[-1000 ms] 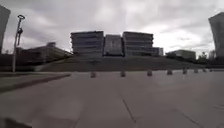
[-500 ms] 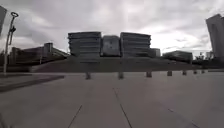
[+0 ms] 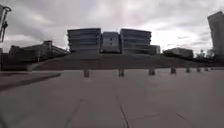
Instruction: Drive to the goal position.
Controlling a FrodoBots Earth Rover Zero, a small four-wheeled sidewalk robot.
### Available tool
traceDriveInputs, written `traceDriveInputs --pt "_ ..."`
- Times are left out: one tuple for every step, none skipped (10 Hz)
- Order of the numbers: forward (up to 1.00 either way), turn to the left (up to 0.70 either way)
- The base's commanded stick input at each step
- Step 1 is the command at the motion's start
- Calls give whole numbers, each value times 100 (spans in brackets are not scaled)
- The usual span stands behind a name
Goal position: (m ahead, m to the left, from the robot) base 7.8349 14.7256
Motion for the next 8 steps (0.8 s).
traceDriveInputs --pt "100 8" --pt "100 4" --pt "100 1" --pt "100 0" --pt "100 0" --pt "100 0" --pt "100 0" --pt "100 0"
